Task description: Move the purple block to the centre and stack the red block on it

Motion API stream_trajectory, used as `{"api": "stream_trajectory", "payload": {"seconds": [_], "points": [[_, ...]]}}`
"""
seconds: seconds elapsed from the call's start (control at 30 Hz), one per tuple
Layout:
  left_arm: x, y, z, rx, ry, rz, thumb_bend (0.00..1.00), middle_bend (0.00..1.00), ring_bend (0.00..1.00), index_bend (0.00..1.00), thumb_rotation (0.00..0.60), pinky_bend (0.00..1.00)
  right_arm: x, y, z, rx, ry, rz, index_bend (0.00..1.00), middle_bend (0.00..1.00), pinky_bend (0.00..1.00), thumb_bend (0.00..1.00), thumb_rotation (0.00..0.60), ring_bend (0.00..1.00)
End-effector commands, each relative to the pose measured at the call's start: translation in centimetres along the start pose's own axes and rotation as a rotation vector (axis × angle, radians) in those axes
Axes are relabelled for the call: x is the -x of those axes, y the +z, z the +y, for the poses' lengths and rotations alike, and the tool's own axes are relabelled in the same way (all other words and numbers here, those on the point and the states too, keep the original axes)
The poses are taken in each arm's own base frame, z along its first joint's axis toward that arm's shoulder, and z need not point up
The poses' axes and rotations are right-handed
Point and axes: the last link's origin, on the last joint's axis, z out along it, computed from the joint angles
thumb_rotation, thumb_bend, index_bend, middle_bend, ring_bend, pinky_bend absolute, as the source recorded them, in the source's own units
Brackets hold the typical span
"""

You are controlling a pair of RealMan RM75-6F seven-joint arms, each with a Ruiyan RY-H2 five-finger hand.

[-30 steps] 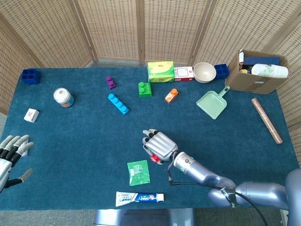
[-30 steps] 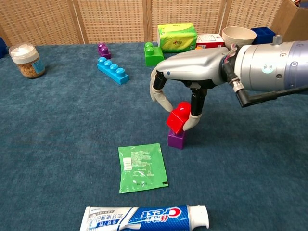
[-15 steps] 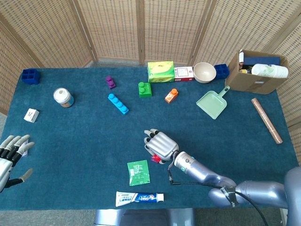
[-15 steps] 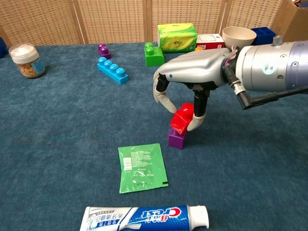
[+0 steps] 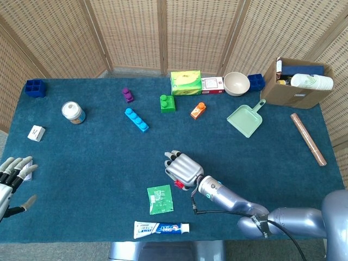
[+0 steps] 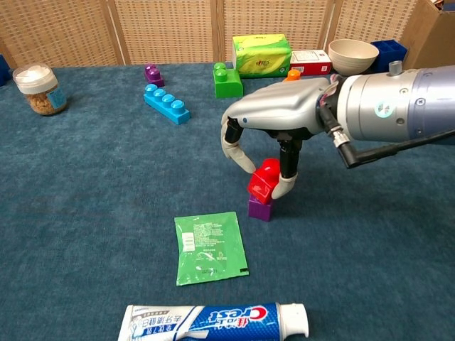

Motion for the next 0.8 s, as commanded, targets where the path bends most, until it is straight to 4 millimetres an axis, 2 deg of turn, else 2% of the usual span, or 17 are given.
{"api": "stream_trajectory", "payload": {"seconds": [0.03,0.47,0.8], "points": [[0.06,-0.03,-0.05,-0.001,-0.002,-0.001,0.34,0.02,0.0,0.15,0.6,0.0,0.05,0.1,0.01,0.003,-0.004,-0.003,0.62,0.31,0.17,0.03,0.6,0.1],[0.08,-0.19,-0.28,-0.005,-0.007,0.001,0.34,0.02,0.0,0.15,0.6,0.0,0.33,0.42,0.17,0.026,-0.025,-0.019,0.58,0.31,0.16,0.03,0.6,0.1],[0.04,-0.17,-0.28,-0.003,-0.009,0.003,0.34,0.02,0.0,0.16,0.6,0.0,0.23,0.07,0.45,0.047,-0.029,-0.017,0.42,0.28,0.16,0.03,0.6,0.09]]}}
